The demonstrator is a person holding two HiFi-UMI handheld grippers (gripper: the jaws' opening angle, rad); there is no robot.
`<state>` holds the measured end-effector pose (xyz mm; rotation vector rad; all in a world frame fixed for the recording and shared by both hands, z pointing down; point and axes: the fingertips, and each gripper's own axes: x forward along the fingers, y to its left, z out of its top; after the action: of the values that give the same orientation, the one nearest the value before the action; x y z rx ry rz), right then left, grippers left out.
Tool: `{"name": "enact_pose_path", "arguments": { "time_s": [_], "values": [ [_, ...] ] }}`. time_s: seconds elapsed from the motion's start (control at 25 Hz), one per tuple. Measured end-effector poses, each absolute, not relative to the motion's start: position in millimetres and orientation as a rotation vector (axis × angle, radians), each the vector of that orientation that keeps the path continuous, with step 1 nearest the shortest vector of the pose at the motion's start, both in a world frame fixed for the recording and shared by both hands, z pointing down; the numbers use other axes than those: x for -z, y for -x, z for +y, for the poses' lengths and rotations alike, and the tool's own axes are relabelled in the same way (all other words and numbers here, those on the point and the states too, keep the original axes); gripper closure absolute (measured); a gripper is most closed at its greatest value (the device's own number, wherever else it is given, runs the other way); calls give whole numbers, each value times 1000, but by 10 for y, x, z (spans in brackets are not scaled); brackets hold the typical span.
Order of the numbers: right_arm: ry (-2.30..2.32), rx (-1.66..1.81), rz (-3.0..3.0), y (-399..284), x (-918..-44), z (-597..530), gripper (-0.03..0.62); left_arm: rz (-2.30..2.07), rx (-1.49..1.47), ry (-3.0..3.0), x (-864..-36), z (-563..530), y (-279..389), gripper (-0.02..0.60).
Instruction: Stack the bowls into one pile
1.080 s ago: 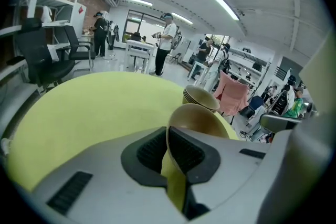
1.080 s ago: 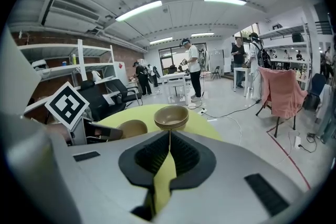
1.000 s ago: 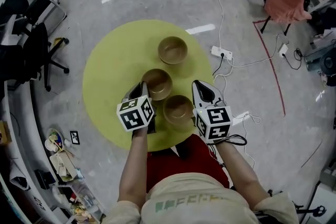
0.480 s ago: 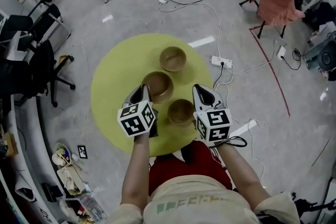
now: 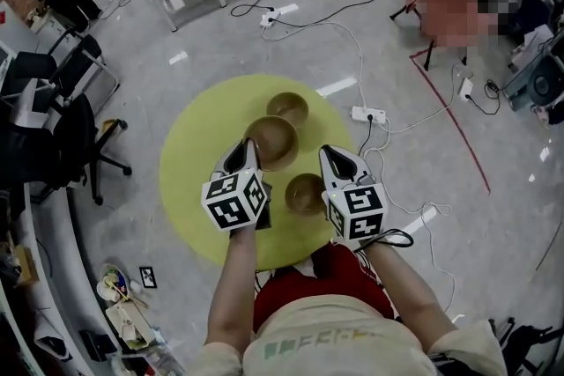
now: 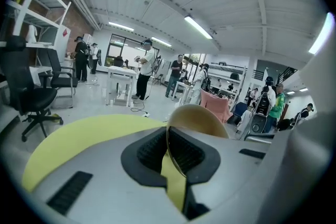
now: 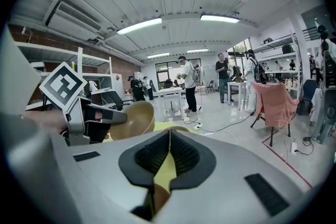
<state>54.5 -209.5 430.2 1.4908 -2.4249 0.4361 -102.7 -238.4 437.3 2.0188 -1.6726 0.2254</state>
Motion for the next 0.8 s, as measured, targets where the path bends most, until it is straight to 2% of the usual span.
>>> {"name": "enact_pose_path", "arguments": {
  "time_s": [0.8],
  "values": [
    [-1525, -413, -2439, -977, -4189, -2288, 557, -1632, -201, -2148, -4117, -2895, 300, 549]
  ]
}}
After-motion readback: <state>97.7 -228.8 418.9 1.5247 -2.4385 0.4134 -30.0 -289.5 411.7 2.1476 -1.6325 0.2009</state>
